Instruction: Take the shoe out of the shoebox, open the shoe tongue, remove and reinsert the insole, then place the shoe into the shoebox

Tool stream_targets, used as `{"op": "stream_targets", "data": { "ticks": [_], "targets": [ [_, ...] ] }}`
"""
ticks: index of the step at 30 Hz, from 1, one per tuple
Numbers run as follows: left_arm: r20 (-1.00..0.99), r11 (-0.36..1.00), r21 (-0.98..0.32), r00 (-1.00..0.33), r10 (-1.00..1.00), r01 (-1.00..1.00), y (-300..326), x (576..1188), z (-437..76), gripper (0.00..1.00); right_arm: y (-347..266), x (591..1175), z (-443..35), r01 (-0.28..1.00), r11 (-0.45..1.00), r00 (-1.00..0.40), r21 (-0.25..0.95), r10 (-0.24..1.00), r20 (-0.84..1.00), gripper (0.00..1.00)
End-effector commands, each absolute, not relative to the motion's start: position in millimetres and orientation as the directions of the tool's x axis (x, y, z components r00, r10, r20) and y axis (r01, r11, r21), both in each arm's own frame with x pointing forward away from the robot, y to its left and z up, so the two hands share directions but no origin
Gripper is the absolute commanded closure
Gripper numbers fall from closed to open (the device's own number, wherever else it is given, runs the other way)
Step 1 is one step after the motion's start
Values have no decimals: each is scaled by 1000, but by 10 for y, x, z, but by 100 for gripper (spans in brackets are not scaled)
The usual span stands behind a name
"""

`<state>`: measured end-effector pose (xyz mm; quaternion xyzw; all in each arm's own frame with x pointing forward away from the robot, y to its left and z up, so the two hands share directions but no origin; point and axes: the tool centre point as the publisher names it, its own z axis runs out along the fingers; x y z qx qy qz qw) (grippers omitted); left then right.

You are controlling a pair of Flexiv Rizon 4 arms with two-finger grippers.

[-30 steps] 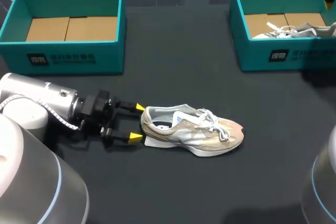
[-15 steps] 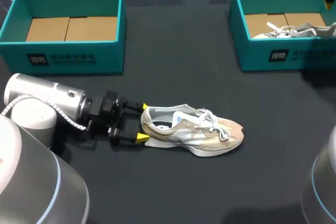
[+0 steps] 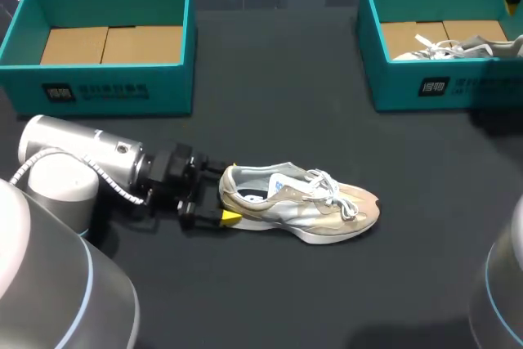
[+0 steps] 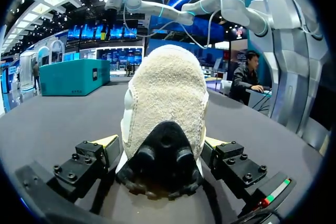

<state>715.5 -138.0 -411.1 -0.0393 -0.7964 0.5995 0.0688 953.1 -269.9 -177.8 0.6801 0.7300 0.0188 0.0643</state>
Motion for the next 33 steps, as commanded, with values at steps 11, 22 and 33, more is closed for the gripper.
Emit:
{"op": "stream_targets", "data": {
  "ticks": [11, 22, 33],
  "targets": [
    [67, 268, -963, -986, 154, -24, -1550, 7118, -4187, 0, -2697, 9525, -1778, 991, 74, -66, 116, 995, -69, 0],
    [68, 255, -967, -987, 147, -29, -1603, 7088, -4199, 100, -2697, 9525, -1778, 991, 74, -66, 116, 995, -69, 0],
    [72, 251, -967, -990, 122, -40, -1610, 7029, -4178, 100, -2697, 9525, -1778, 991, 74, -66, 116, 995, -69, 0]
  ]
}}
